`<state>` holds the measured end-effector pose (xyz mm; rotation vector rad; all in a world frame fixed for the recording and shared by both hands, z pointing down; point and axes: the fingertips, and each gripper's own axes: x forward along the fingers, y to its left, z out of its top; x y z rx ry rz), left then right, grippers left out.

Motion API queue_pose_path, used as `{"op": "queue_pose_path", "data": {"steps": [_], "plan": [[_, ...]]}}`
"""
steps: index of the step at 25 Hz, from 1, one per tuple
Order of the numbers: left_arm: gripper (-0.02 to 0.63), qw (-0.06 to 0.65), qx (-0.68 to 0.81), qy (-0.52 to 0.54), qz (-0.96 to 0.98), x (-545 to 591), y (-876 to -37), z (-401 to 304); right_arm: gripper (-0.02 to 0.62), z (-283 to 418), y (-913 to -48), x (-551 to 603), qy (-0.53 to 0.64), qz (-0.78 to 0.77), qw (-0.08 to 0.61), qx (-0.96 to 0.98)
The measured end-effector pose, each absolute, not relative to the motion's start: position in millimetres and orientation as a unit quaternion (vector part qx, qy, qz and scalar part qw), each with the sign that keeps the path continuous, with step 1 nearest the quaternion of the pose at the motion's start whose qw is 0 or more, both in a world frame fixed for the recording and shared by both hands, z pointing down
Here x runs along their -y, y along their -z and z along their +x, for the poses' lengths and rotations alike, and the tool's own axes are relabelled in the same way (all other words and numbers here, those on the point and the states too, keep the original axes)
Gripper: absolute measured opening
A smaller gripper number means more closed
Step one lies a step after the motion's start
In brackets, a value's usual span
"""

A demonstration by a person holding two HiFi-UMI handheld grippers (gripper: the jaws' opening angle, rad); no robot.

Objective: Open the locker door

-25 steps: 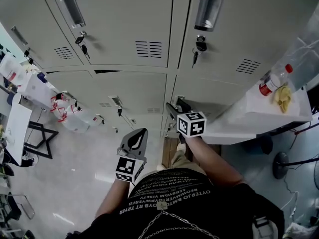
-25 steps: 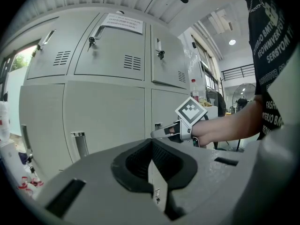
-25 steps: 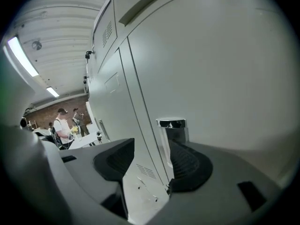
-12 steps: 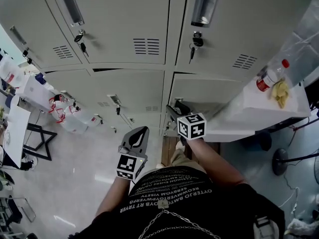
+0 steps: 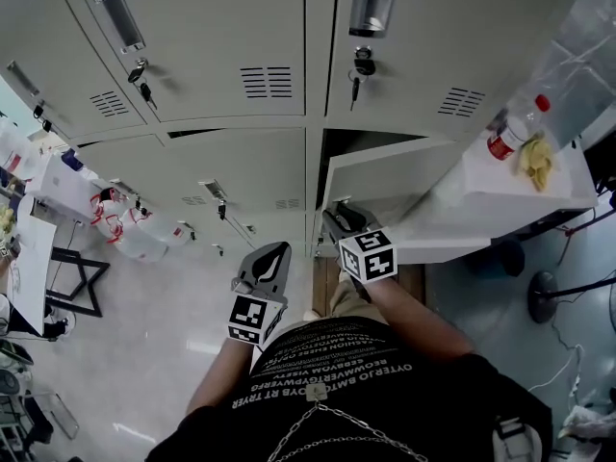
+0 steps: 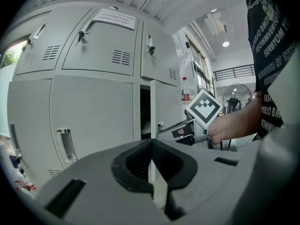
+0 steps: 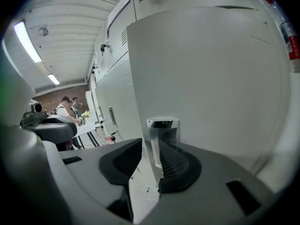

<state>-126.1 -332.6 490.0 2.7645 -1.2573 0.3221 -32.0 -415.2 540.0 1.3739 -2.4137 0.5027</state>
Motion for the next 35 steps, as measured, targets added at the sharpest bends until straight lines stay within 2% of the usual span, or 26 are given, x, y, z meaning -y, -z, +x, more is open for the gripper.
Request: {"op": "queue_pose_path", "data": {"steps": [2,11,17,29,35], "plan": [[-0.006,0.042,0.408,-0.106,0.906,331,-490,-125,0.095,-30,-540,413,-0.175,0.488,0.161,0.840],[-0.006,0.051,0.397,-0.105,0.910,320,-497,-124,0.091,-23,-540,389,-0.174,0.485,0.163,0.841],[-0.006,0.056,0.382,-0.102,0.917,318,-500,-110,0.092,-14,-539,361,-0.179,0.462,0.133,0.858],[-0.006,0.050,0.348,-0.113,0.929,306,-500,-51,0.073,26,-539,302,-0.203,0.406,0.093,0.886],[-0.006,0.042,0.314,-0.115,0.941,297,-491,7,0.054,51,-539,280,-0.197,0.371,0.104,0.901]]}}
